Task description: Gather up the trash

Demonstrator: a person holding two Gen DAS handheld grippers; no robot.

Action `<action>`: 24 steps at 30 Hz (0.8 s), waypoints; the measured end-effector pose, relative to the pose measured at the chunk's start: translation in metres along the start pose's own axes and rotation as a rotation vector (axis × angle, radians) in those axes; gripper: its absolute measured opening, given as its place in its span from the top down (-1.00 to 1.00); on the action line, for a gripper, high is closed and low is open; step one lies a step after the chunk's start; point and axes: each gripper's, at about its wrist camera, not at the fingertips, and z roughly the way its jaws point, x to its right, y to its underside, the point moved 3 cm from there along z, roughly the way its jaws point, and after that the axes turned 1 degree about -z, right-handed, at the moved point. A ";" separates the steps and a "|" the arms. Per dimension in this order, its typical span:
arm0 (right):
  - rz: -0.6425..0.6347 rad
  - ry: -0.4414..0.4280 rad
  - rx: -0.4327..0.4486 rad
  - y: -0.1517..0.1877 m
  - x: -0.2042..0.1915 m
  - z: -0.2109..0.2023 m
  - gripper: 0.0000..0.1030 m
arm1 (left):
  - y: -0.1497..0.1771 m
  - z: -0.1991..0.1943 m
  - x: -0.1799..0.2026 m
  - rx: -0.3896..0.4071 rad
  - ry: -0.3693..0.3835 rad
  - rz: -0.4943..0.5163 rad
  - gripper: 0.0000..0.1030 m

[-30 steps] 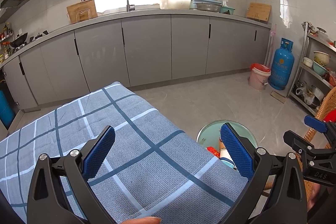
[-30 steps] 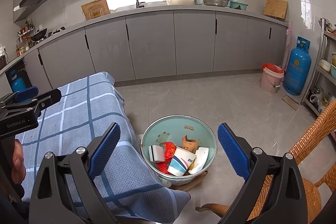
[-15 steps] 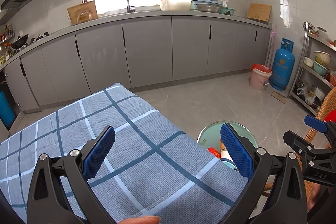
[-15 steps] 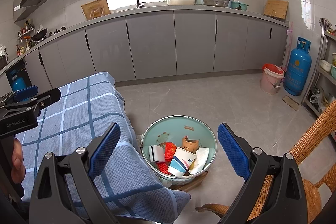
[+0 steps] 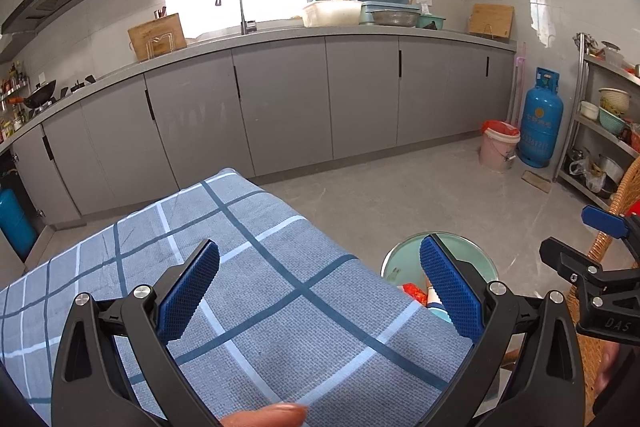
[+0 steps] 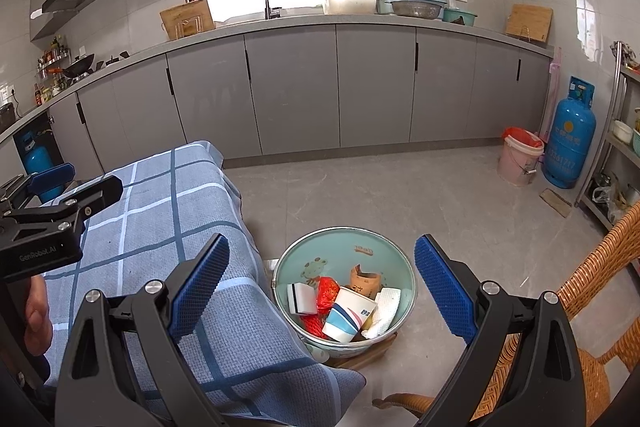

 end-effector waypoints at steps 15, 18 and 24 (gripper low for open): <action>0.003 -0.001 -0.003 0.003 0.000 0.002 -0.80 | 0.007 0.008 0.001 -0.038 0.000 0.016 -0.91; 0.004 -0.002 -0.005 0.004 0.000 0.002 -0.80 | 0.006 0.005 0.000 -0.027 0.002 0.007 -0.91; 0.001 -0.002 -0.005 0.005 -0.002 0.003 -0.80 | 0.007 0.003 -0.002 -0.024 -0.011 -0.003 -0.91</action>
